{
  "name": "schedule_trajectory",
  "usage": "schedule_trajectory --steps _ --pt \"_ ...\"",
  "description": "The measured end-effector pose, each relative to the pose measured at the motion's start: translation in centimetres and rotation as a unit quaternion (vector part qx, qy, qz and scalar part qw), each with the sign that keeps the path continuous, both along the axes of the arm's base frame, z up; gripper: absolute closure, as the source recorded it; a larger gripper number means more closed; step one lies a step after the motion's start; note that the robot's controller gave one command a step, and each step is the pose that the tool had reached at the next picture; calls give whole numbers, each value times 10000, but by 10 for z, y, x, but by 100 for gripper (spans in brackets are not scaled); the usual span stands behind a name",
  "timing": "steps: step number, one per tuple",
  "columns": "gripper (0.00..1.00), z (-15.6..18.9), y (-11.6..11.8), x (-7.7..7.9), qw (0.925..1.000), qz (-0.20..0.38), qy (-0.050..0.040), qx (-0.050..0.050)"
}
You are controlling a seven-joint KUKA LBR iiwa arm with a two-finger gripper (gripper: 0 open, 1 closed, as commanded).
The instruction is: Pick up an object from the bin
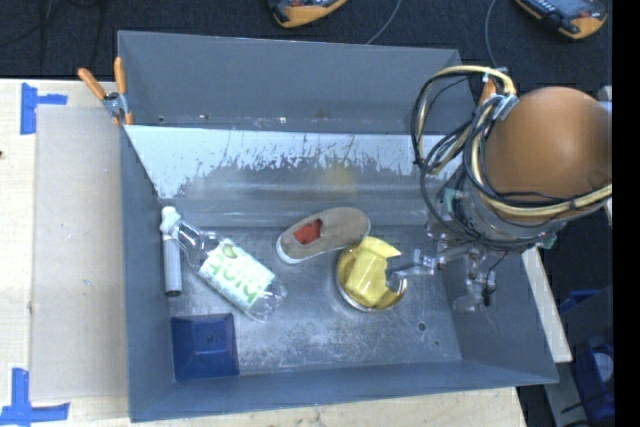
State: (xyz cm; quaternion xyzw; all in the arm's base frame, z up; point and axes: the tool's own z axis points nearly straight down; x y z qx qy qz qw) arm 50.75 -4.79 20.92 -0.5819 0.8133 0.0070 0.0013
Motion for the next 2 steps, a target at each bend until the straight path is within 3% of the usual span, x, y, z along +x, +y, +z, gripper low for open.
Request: schedule_trajectory --steps 1,2 --pt "0 -45 2 68 9961 -882 15 8" --pt "0 -131 7 77 9964 -844 56 11"
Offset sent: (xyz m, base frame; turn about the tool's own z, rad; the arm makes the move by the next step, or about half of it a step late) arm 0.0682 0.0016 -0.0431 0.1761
